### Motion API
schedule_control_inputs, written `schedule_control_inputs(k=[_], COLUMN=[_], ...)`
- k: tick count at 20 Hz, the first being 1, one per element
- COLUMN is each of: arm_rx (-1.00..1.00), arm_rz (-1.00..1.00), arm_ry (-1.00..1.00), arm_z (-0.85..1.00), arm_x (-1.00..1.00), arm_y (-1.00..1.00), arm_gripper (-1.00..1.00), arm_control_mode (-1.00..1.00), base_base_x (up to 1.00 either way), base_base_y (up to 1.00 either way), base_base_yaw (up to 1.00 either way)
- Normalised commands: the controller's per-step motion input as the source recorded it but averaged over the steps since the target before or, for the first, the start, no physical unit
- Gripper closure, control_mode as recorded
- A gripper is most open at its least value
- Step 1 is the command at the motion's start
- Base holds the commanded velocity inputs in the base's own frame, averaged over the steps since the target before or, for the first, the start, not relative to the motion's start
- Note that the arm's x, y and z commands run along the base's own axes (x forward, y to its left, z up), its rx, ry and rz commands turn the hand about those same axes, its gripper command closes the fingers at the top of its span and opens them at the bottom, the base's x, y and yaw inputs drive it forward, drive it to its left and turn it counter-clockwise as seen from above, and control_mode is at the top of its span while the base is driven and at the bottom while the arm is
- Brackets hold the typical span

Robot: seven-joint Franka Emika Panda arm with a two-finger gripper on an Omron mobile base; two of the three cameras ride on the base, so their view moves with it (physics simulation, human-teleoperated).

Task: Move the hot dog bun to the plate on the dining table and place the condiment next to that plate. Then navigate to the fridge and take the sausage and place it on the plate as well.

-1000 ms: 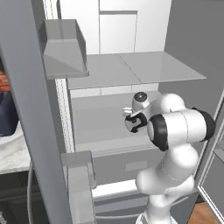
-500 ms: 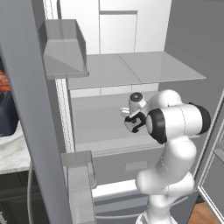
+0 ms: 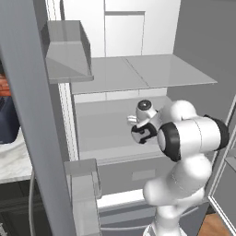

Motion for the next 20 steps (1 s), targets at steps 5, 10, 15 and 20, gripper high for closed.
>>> schedule_control_inputs(k=[5,10,15,20], arm_rx=[0.11,0.01,-0.03,-0.06], arm_rz=[0.17,0.15,0.07,0.02], arm_ry=[0.02,0.16,0.22,0.16], arm_z=[0.87,1.0,0.98,0.56], arm_x=[-1.0,-0.82,-0.55,-0.75], arm_y=[-0.01,0.01,0.11,0.11], arm_gripper=[1.0,1.0,1.0,1.0], arm_control_mode=[-1.0,-1.0,-1.0,-1.0], base_base_x=[0.0,0.0,0.0,0.0], base_base_y=[0.0,0.0,0.0,0.0], base_base_yaw=[0.0,0.0,0.0,0.0])
